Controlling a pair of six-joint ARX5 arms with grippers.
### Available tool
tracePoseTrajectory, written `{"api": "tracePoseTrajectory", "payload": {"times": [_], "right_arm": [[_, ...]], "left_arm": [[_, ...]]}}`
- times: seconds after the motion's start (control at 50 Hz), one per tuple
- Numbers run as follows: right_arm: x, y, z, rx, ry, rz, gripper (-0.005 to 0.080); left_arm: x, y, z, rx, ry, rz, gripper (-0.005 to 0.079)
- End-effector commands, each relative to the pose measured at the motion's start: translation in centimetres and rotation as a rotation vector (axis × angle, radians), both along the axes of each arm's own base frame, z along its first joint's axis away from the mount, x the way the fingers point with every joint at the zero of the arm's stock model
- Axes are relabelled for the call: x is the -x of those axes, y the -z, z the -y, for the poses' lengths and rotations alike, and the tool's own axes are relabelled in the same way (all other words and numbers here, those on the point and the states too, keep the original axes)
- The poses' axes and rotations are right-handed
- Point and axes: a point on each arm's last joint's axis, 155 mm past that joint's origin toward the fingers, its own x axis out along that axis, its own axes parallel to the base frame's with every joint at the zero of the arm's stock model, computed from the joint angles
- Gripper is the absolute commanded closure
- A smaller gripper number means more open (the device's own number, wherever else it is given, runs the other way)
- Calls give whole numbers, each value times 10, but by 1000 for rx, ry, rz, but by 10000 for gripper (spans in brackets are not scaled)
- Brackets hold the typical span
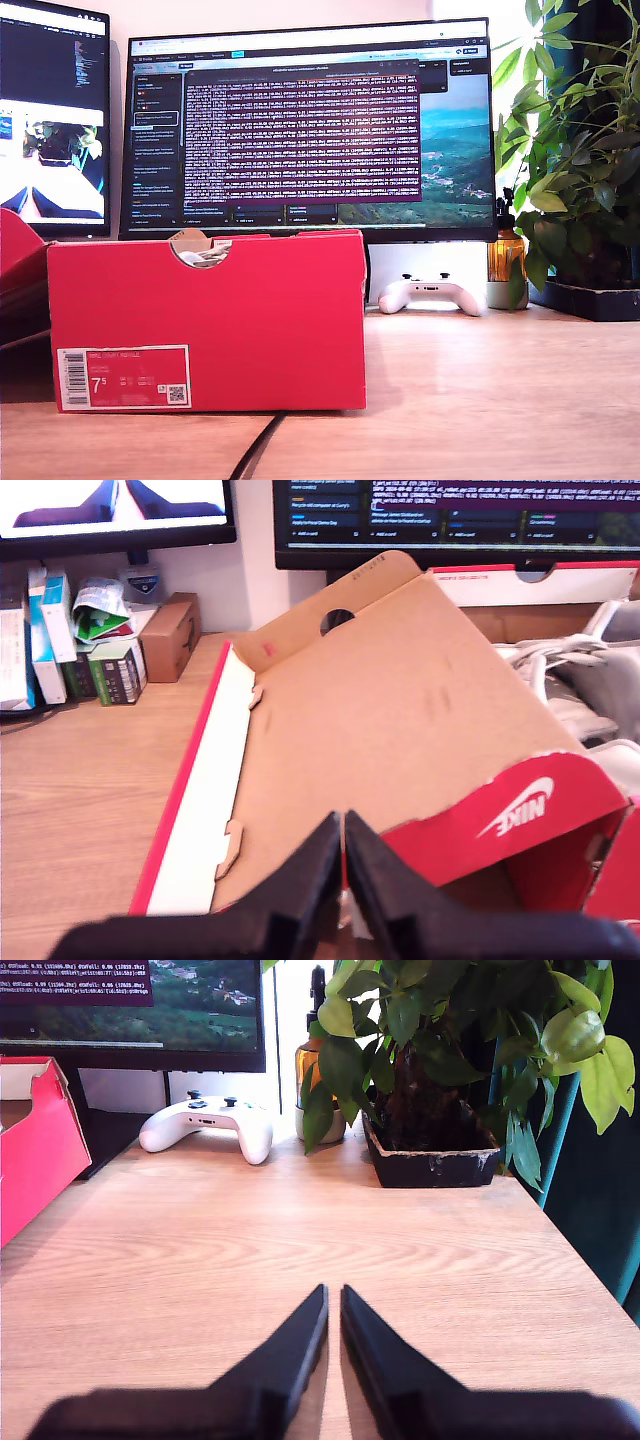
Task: Pack the white shoes by picking the first shoe and placing it inside the red shoebox, left side, then picking and rotating the second shoe and placing it in the shoebox
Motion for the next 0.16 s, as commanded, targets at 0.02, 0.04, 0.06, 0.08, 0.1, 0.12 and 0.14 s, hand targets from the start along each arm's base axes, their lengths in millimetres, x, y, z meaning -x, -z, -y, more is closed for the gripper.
{"api": "tracePoseTrajectory", "payload": {"times": [0.02, 0.04, 0.06, 0.08, 0.1, 0.12, 0.14], "right_arm": [[-1, 6, -2, 2, -9, -3, 759], [-1, 6, -2, 2, -9, -3, 759], [-1, 6, -2, 2, -9, -3, 759], [-1, 6, -2, 2, -9, -3, 759], [-1, 6, -2, 2, -9, -3, 759], [-1, 6, -2, 2, -9, -3, 759], [-1, 6, -2, 2, -9, -3, 759]], "left_arm": [[2, 17, 1, 2, 4, -49, 759], [2, 17, 1, 2, 3, -49, 759], [2, 16, 1, 2, 3, -49, 759], [2, 16, 1, 2, 3, -49, 759], [2, 16, 1, 2, 3, -49, 759], [2, 16, 1, 2, 3, -49, 759], [2, 16, 1, 2, 3, -49, 759]]}}
